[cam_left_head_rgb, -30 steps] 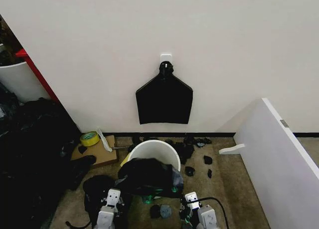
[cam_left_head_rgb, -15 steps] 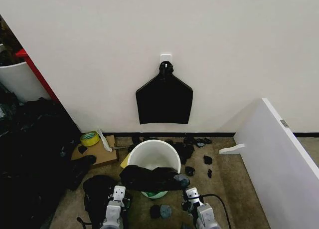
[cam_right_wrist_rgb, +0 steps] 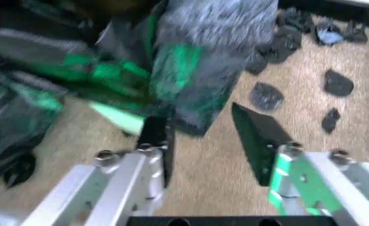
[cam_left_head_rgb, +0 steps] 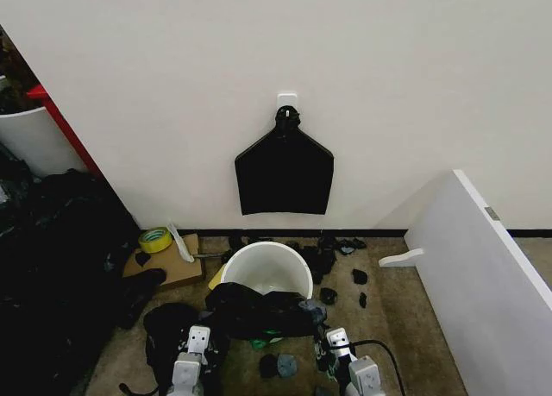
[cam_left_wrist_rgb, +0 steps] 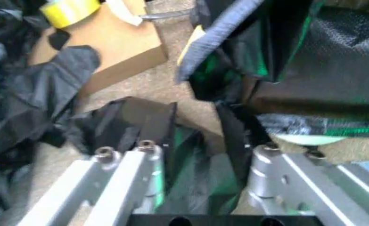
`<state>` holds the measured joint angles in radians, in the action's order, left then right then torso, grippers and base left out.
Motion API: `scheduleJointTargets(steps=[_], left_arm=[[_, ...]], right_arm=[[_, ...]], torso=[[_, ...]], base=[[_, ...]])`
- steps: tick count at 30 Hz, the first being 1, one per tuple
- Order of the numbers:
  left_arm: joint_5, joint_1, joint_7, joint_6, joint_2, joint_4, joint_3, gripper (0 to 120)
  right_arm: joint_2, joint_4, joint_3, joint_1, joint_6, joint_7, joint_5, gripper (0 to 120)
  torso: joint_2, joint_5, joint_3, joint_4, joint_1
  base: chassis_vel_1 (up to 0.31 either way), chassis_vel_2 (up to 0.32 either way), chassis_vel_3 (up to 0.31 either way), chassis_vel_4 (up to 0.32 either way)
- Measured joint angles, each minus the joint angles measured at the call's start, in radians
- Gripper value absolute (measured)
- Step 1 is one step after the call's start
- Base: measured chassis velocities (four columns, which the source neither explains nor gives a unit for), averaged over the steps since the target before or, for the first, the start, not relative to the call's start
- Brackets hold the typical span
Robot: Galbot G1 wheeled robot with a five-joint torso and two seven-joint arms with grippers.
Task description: Place the garbage bag over the trash bin.
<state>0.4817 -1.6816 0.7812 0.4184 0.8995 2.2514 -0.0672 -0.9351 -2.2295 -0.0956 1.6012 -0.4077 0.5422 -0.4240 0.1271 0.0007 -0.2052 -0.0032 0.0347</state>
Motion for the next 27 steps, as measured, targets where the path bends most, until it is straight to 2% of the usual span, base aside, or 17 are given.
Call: scheduleJointTargets(steps=[3,5,7,9,11,12,17,18,19,20,21,24,26,27], left_arm=[[0.001,-0.06,0.024,0.027,-0.036,0.067,-0.034,48],[0.001,-0.1,0.032,0.037,-0.056,0.114,-0.057,55],[0.001,-0.115,0.034,0.04,-0.062,0.133,-0.066,59],[0.001,-0.15,0.038,0.047,-0.07,0.183,-0.088,69],[0.0,-0.169,0.038,0.048,-0.068,0.223,-0.106,77],[0.0,-0.169,0.038,0.048,-0.068,0.223,-0.106,77],[-0.042,-0.168,0.02,0.014,-0.043,0.255,-0.14,97],[-0.05,-0.163,0.011,-0.014,-0.033,0.255,-0.149,98],[-0.082,-0.152,-0.014,-0.078,-0.015,0.256,-0.165,100],[-0.082,-0.152,-0.014,-0.078,-0.015,0.256,-0.165,100],[-0.099,-0.142,-0.032,-0.113,-0.005,0.256,-0.17,100],[-0.156,-0.077,-0.142,-0.264,0.048,0.255,-0.175,100],[-0.239,-0.016,-0.24,-0.426,0.115,0.217,-0.184,100],[-0.256,-0.005,-0.259,-0.455,0.132,0.204,-0.186,100]], right_arm=[[0.019,-0.074,-0.001,0.04,-0.064,0.039,-0.032,48],[0.033,-0.112,-0.001,0.069,-0.071,0.046,-0.029,56],[0.039,-0.13,-0.001,0.081,-0.071,0.047,-0.023,59],[0.055,-0.171,0.003,0.106,-0.057,0.042,0.004,69],[0.07,-0.209,0.015,0.125,-0.008,0.018,0.046,79],[0.07,-0.209,0.015,0.125,-0.008,0.018,0.046,79],[0.091,-0.239,0.111,0.086,0.171,-0.096,0.112,97],[0.093,-0.234,0.142,0.062,0.208,-0.141,0.112,98],[0.093,-0.211,0.182,0.017,0.27,-0.221,0.107,100],[0.093,-0.211,0.182,0.017,0.27,-0.221,0.107,100],[0.092,-0.192,0.196,-0.011,0.303,-0.261,0.101,100],[0.058,-0.069,0.216,-0.135,0.396,-0.39,0.075,100],[0.026,0.039,0.214,-0.216,0.425,-0.476,0.065,100],[0.022,0.061,0.213,-0.233,0.427,-0.496,0.064,100]], torso=[[0.0,0.0001,0.0,-0.0001,0.0],[0.0,-0.0001,0.0,0.0,0.0],[0.0,0.0001,0.0,-0.0001,0.0],[0.0,0.0,0.0,0.0,0.0],[0.0,0.0,0.0,-0.0001,0.0],[0.0,0.0,0.0,-0.0001,0.0],[0.0,-0.0001,0.0,-0.0001,0.0],[0.0,-0.0002,0.0,-0.0001,0.0],[0.0,0.0001,0.0,0.0001,0.0],[0.0,0.0001,0.0,0.0001,0.0],[0.0,0.0003,0.0,0.0001,0.0],[0.0,0.0002,0.0,0.0001,0.0],[0.0,0.001,0.0,-0.0005,0.0],[0.0,0.0009,0.0,-0.0005,0.0]], base=[[0.0,0.0,0.0,0.0],[0.0,0.0,0.0,0.0],[0.0,0.0,0.0,0.0],[0.0,0.0,0.0,0.0],[0.0,0.0,0.0,0.0],[0.0,0.0,0.0,0.0],[0.0,0.0,0.0,0.0],[0.0,0.0,0.0,0.0],[0.0,0.0,0.0,0.0],[0.0,0.0,0.0,0.0],[0.0,0.0,0.0,0.0],[0.0,0.0,0.0,0.0],[0.0,0.0,0.0,0.0],[0.0,0.0,0.0,0.0]])
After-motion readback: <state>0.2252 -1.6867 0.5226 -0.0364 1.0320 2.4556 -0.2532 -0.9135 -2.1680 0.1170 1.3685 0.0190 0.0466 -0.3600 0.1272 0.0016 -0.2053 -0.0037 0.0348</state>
